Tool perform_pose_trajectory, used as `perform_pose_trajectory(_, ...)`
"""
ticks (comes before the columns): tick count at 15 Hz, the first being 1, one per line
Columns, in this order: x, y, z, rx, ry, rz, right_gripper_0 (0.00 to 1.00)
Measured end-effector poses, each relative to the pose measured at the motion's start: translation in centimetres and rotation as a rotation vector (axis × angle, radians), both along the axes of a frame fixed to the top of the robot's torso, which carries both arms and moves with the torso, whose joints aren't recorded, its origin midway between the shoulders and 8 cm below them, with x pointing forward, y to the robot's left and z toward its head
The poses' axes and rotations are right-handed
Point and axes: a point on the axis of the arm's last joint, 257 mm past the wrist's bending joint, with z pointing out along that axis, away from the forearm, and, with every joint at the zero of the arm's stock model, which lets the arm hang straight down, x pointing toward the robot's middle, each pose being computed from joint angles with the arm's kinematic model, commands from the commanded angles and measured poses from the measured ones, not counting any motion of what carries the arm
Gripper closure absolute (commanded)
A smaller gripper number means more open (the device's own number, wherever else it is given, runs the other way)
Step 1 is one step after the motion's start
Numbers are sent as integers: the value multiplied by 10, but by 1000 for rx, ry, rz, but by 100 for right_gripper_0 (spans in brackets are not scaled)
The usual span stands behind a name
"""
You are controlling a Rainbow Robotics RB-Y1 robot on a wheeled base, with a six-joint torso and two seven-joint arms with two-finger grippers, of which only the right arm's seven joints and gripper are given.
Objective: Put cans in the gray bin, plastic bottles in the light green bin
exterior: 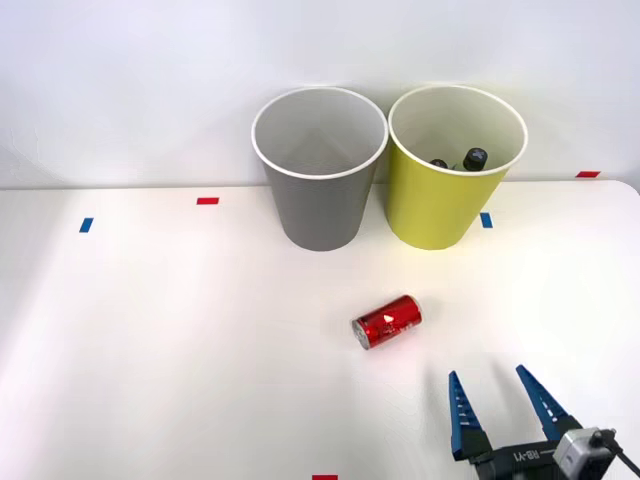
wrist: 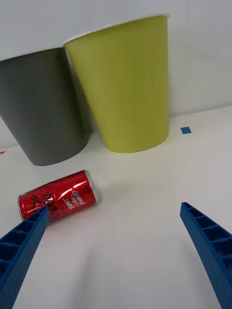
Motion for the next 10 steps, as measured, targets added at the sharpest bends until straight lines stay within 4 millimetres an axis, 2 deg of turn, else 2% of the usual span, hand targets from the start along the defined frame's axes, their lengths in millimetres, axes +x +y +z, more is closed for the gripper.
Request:
perform_pose_trajectory(5,27,3,7,-74,239,-16,6)
perform_pose_trajectory(10,30,-9,-1,-59,529,-116,6)
